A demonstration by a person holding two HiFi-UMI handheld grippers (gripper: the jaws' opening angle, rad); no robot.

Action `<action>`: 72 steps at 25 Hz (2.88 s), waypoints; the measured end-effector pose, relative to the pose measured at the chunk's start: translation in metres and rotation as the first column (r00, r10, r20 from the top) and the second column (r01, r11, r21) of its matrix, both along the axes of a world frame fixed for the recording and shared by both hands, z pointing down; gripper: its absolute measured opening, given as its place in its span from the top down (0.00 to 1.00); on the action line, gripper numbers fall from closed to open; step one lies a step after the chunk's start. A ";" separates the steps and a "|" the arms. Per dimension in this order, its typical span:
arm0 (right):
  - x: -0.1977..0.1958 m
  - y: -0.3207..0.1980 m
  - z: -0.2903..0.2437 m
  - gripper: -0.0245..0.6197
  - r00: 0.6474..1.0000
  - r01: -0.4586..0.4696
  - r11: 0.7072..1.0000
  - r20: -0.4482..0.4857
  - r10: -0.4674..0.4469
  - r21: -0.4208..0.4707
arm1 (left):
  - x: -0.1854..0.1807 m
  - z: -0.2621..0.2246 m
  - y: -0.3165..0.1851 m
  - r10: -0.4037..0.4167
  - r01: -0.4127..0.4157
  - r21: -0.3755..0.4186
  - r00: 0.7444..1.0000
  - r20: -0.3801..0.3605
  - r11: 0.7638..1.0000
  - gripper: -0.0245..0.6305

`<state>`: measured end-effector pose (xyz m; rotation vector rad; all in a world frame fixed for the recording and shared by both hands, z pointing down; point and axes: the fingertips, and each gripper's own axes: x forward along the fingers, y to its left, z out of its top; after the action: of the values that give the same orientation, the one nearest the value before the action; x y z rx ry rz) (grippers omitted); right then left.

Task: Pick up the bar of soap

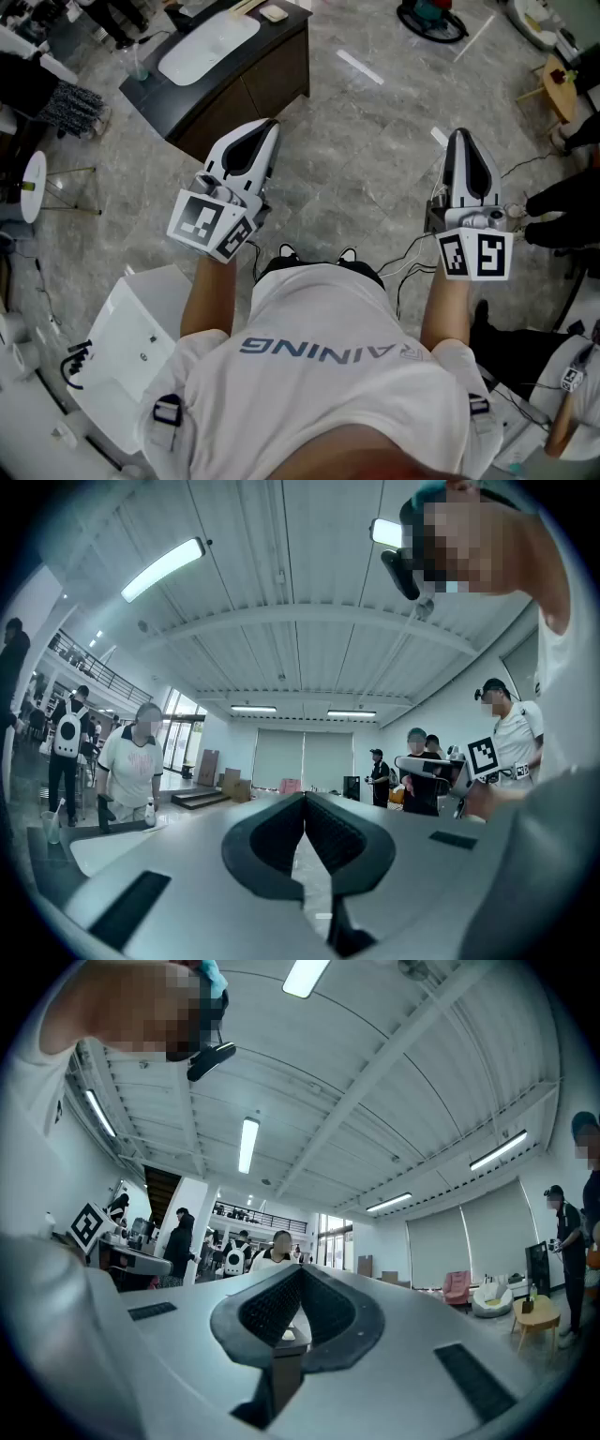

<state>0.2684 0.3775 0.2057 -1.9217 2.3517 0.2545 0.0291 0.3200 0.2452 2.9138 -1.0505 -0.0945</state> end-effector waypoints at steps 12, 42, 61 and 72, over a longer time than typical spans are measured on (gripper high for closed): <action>-0.004 -0.006 0.001 0.94 1.000 0.022 1.000 0.011 -0.022 0.004 | -0.002 0.003 -0.002 -0.006 0.006 -0.002 1.000 -0.003 1.000 0.95; -0.123 -0.125 0.042 0.94 0.980 0.196 0.978 0.000 -0.197 -0.076 | -0.108 0.033 -0.084 -0.103 0.103 -0.034 0.995 0.011 0.994 0.95; 0.007 -0.320 0.064 0.94 0.947 0.317 0.942 0.080 -0.310 -0.112 | 0.013 0.026 -0.245 -0.229 0.231 -0.036 0.972 0.060 0.972 0.95; 0.017 -0.396 0.078 0.94 0.936 0.351 0.927 0.083 -0.343 -0.131 | 0.028 0.036 -0.319 -0.248 0.251 -0.043 0.967 0.062 0.967 0.95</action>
<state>0.2850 -0.0182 0.2835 -1.4952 2.6760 -0.0007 0.0569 0.0013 0.2812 2.7398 -1.4034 0.0070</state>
